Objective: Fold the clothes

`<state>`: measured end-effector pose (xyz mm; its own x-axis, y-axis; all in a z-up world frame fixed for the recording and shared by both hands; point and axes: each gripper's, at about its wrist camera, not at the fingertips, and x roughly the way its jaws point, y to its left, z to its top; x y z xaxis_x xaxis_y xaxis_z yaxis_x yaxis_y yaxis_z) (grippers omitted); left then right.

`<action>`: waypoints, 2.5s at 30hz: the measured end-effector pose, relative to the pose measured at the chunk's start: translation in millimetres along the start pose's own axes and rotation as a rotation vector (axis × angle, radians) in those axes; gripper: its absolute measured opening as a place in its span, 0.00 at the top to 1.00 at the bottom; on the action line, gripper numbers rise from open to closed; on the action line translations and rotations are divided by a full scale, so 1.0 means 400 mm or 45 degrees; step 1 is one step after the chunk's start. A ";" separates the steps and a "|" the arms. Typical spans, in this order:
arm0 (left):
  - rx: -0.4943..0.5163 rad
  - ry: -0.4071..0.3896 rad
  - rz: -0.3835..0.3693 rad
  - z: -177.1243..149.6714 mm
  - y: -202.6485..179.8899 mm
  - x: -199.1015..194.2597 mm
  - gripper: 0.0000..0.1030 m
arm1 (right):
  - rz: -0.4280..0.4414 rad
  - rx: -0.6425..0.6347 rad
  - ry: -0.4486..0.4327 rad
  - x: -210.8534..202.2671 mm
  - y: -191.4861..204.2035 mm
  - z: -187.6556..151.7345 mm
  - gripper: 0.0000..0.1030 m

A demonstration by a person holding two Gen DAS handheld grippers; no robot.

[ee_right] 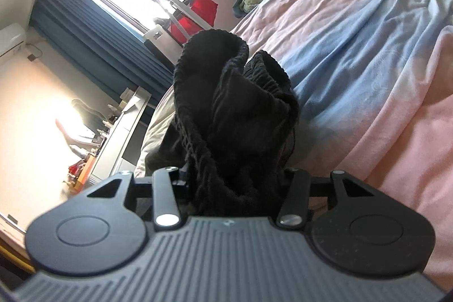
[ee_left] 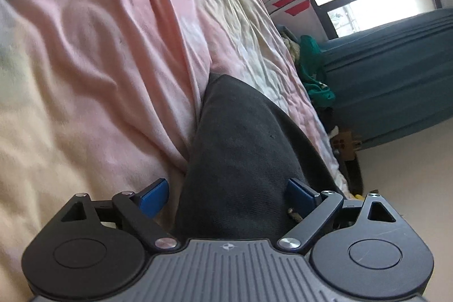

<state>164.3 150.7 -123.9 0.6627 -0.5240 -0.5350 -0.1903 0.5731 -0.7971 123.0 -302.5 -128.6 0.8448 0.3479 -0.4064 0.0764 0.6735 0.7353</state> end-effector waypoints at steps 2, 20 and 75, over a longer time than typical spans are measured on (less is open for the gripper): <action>-0.014 0.040 -0.029 -0.001 0.002 0.011 0.12 | -0.022 0.005 0.005 0.006 -0.005 -0.001 0.51; 0.185 -0.002 0.008 -0.039 -0.065 -0.007 0.57 | -0.049 -0.081 -0.033 -0.034 0.036 -0.020 0.56; 0.517 0.416 -0.216 -0.498 -0.773 1.044 0.55 | -0.306 0.469 -0.663 -0.315 -0.701 0.465 0.55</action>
<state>355.5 -370.8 -156.7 0.3883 -0.7617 -0.5187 0.2376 0.6266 -0.7422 93.4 -656.5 -182.8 0.9194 -0.2054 -0.3354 0.3914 0.3948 0.8312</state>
